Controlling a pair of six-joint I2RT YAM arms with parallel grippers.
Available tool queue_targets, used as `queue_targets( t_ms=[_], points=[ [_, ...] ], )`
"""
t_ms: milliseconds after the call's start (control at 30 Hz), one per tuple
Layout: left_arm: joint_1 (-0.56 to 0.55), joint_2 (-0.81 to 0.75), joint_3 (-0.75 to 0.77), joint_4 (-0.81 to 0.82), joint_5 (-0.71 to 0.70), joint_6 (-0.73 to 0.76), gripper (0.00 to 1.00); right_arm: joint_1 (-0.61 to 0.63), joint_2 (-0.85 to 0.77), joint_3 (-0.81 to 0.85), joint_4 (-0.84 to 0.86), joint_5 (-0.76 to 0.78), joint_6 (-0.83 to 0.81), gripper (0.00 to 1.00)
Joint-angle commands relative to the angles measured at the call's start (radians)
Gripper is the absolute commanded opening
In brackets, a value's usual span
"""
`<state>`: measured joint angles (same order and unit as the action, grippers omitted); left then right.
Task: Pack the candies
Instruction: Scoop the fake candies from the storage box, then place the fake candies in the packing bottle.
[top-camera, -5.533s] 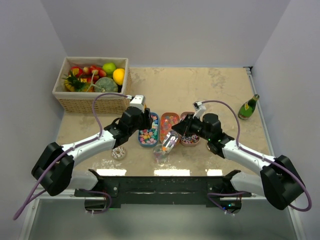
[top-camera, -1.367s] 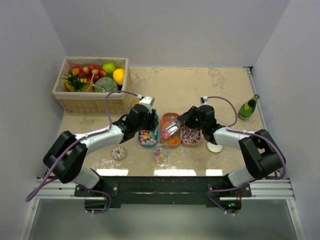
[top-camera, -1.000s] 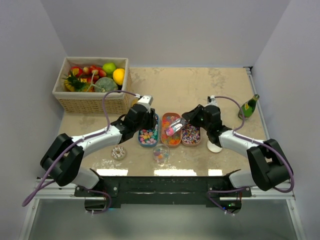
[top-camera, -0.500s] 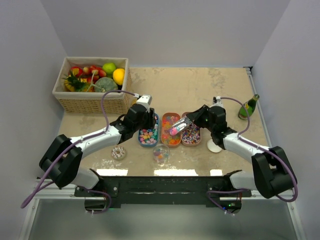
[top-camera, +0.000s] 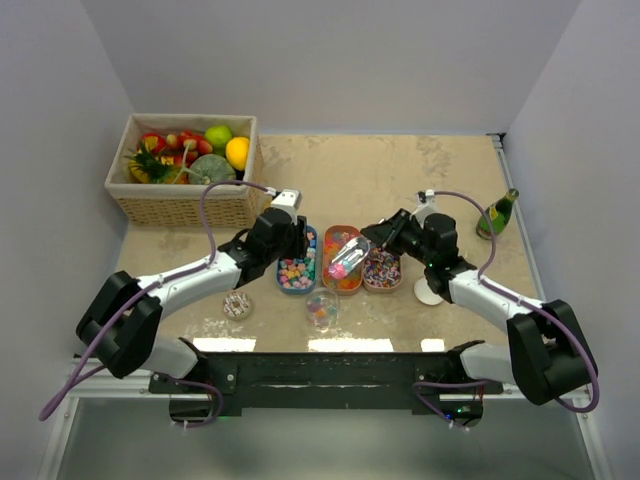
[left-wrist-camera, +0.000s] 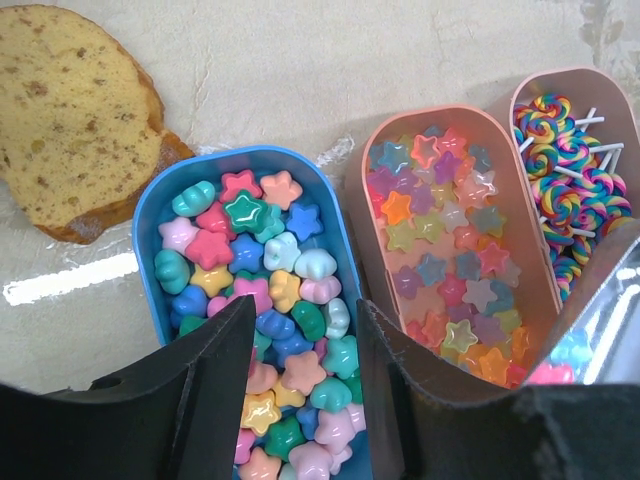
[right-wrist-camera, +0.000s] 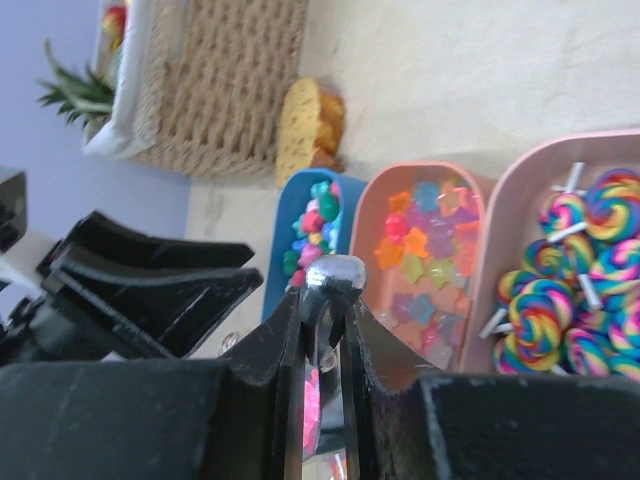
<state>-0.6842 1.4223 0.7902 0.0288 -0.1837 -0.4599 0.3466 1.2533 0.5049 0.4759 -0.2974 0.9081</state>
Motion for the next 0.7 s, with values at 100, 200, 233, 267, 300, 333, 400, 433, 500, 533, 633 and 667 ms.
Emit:
queue_targets(
  t_ms=[100,200,233,267,300,333,400,433,500,533,633,667],
  points=[
    [-0.003,-0.049,0.04,0.008,-0.043,0.015,0.5,0.006,-0.034,-0.006,0.076,-0.2,-0.017,0.0],
    [-0.002,-0.052,0.04,0.005,-0.049,0.017,0.51,0.022,-0.038,-0.012,0.053,-0.226,-0.034,0.0],
    [-0.002,-0.051,0.038,0.005,-0.051,0.015,0.51,0.032,-0.041,-0.016,0.046,-0.229,-0.041,0.0],
    [-0.002,-0.051,0.038,0.005,-0.053,0.017,0.51,0.04,-0.043,-0.016,0.038,-0.227,-0.047,0.0],
    [-0.002,-0.051,0.038,0.005,-0.053,0.017,0.51,0.048,-0.045,-0.014,0.023,-0.224,-0.052,0.0],
    [-0.002,-0.049,0.037,0.005,-0.054,0.017,0.51,0.061,-0.045,-0.012,0.017,-0.224,-0.06,0.0],
    [-0.003,-0.048,0.037,0.003,-0.054,0.017,0.51,0.075,-0.043,-0.012,0.01,-0.217,-0.064,0.0],
    [-0.003,-0.048,0.037,0.003,-0.056,0.017,0.51,0.092,-0.042,-0.008,0.004,-0.209,-0.083,0.0],
    [-0.003,-0.046,0.038,0.003,-0.056,0.017,0.51,0.109,-0.043,0.003,-0.034,-0.172,-0.106,0.0],
    [-0.003,-0.049,0.038,0.002,-0.057,0.017,0.51,0.124,-0.043,0.009,-0.043,-0.163,-0.126,0.0],
    [-0.003,-0.049,0.038,-0.001,-0.057,0.017,0.51,0.15,-0.048,0.03,-0.08,-0.12,-0.164,0.0],
    [-0.003,-0.052,0.038,-0.003,-0.059,0.017,0.51,0.158,-0.048,0.037,-0.107,-0.109,-0.179,0.0]
  ],
)
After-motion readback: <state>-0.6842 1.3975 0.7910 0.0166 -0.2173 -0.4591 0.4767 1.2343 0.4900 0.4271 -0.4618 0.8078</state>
